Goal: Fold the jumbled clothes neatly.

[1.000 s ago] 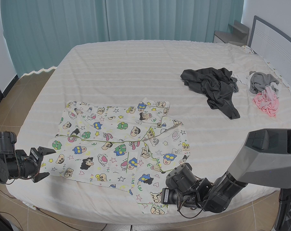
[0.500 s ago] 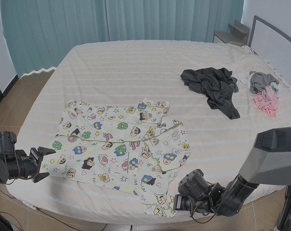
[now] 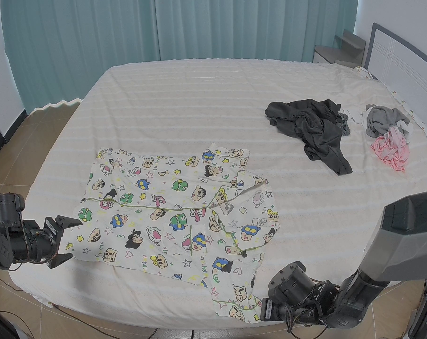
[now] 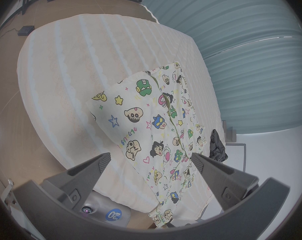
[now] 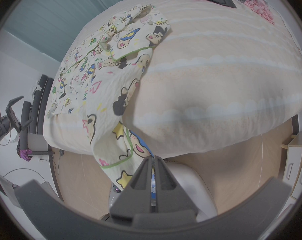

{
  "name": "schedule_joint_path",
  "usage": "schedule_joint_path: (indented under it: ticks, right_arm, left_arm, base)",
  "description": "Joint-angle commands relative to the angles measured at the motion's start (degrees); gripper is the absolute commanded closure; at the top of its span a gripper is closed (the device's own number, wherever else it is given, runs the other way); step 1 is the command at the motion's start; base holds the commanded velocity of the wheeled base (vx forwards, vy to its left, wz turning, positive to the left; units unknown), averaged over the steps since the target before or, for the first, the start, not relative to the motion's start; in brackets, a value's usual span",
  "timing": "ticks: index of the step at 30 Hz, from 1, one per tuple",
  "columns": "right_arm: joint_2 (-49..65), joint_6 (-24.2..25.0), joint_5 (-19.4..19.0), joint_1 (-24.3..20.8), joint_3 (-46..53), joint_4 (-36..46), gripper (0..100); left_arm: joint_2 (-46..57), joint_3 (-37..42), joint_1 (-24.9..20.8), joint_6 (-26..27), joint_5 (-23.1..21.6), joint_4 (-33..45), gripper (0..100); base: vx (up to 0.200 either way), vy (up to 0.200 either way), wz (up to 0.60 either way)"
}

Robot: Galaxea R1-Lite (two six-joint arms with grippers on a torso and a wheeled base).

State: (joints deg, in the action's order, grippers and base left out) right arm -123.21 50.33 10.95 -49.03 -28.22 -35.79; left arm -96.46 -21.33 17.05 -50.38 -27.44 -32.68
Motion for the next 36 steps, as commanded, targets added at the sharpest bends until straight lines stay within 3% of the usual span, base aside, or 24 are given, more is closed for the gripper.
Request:
schedule_joint_path:
  ticks: [1, 5, 6, 11, 15, 17, 28, 32, 36]
  right_arm:
    - [0.34, -0.24, -0.05, -1.15, 0.18, 0.11, 100]
    - [0.16, -0.24, -0.14, -1.15, 0.1, 0.02, 100]
    - [0.34, -0.33, -0.05, -1.15, 0.36, 0.02, 0]
    - [2.89, -0.24, 0.04, -1.15, 2.21, -2.97, 0]
    - [8.16, 0.03, -0.22, -1.15, 5.9, -7.45, 0]
    - [10.71, 0.03, -0.4, -0.89, 7.65, -9.65, 0]
    - [12.82, -0.06, 0.3, -0.36, 14.16, -18.35, 0]
    - [12.82, -0.06, 0.3, -0.36, 15.13, -20.99, 0]
    - [12.82, -0.06, 0.21, -0.36, 15.3, -21.16, 0]
  left_arm:
    - [-0.3, 0.15, 0.0, 0.2, -0.07, -0.1, 0]
    - [-0.3, 0.06, 0.0, 0.81, 0.11, -0.1, 0]
    - [-0.3, -0.02, 0.0, 1.34, 0.02, -0.1, 0]
    - [-3.47, -3.1, -0.36, 9.51, 0.9, 1.75, 0]
    - [-7.95, -9.25, -0.53, 16.72, 8.28, 9.3, 0]
    - [-8.74, -11.19, -0.62, 19.27, 9.69, 11.33, 0]
    - [-10.41, -13.38, 0.0, 20.15, 7.49, 11.59, 0]
    - [-7.86, -11.63, 0.7, 20.94, 2.39, 11.68, 0]
    - [-5.93, -9.52, 0.7, 23.84, 0.55, 11.59, 0]
  base:
    - [0.0, 0.0, 0.0]
    - [0.0, 0.0, 0.0]
    - [0.0, 0.0, 0.0]
    - [0.0, 0.0, 0.0]
    - [0.0, 0.0, 0.0]
    - [0.0, 0.0, 0.0]
    - [0.0, 0.0, 0.0]
    - [0.0, 0.0, 0.0]
    - [0.0, 0.0, 0.0]
